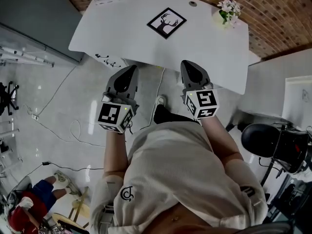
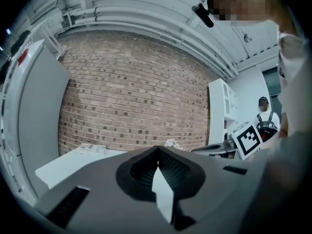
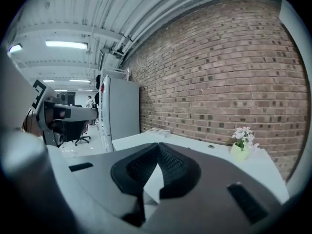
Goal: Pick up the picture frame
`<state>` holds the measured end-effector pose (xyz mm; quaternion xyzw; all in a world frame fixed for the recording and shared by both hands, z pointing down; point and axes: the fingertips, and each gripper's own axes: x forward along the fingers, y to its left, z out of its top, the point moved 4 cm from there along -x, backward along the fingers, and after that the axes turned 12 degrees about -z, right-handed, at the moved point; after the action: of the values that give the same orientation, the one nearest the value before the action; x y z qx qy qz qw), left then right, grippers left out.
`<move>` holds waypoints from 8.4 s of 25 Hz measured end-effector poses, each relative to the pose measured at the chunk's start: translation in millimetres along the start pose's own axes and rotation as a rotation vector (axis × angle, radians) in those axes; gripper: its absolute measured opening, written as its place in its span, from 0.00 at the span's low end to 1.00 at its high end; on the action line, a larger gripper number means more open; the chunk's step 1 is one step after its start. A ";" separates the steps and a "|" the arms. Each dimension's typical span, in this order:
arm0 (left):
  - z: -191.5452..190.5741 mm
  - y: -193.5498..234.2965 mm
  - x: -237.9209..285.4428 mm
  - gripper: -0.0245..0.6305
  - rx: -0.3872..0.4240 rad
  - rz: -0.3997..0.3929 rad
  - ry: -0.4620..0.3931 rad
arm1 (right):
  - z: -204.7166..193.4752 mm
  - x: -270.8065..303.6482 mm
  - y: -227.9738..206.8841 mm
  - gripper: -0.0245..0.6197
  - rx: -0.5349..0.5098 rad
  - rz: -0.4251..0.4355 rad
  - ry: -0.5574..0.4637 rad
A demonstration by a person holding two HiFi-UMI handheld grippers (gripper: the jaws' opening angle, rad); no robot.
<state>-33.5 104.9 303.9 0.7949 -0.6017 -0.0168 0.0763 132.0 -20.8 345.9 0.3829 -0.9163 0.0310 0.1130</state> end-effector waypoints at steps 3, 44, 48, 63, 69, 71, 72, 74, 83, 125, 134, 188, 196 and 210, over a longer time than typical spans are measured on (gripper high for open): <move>6.6 23.6 36.8 0.06 0.010 -0.011 0.016 | 7.2 42.6 -25.3 0.05 0.011 -0.018 0.012; -73.6 274.1 304.4 0.06 -0.051 -0.516 0.268 | -130.6 299.8 -78.3 0.18 0.386 -0.443 0.634; -84.2 278.8 313.6 0.06 -0.050 -0.560 0.287 | -152.6 306.8 -79.1 0.23 0.405 -0.474 0.709; -111.3 277.6 293.7 0.06 -0.031 -0.575 0.354 | -175.5 310.3 -68.0 0.25 0.417 -0.481 0.790; -110.7 260.9 277.5 0.06 0.012 -0.595 0.344 | -172.3 308.0 -71.1 0.25 0.381 -0.461 0.777; -109.6 253.2 269.2 0.06 0.021 -0.597 0.333 | -173.1 304.4 -68.4 0.25 0.381 -0.460 0.774; -109.7 249.2 264.3 0.06 0.023 -0.594 0.330 | -174.5 301.1 -66.2 0.25 0.382 -0.457 0.776; -111.1 241.5 255.1 0.06 0.022 -0.584 0.330 | -177.5 293.5 -63.3 0.25 0.377 -0.450 0.779; -116.5 220.8 216.2 0.06 0.050 -0.538 0.344 | -183.6 264.0 -54.9 0.24 0.330 -0.407 0.784; -185.5 141.6 74.0 0.06 -0.052 -0.426 0.469 | -217.2 129.9 27.2 0.24 0.225 -0.268 0.796; -213.3 135.7 70.9 0.06 -0.238 -0.408 0.504 | -219.9 109.5 27.4 0.23 0.204 -0.247 0.803; -279.9 87.0 140.2 0.08 -1.095 -0.748 0.560 | -216.5 97.2 15.8 0.20 0.267 -0.358 0.756; -264.5 69.0 136.4 0.07 -1.108 -0.742 0.535 | -208.6 91.0 7.1 0.20 0.234 -0.374 0.729; -179.5 96.0 122.8 0.07 -0.716 -0.571 0.403 | -126.0 85.3 12.4 0.06 0.199 -0.334 0.563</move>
<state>-70.0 -20.1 502.8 0.8394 -0.2897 -0.0883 0.4514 88.2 -53.2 488.4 0.5134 -0.7663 0.2058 0.3269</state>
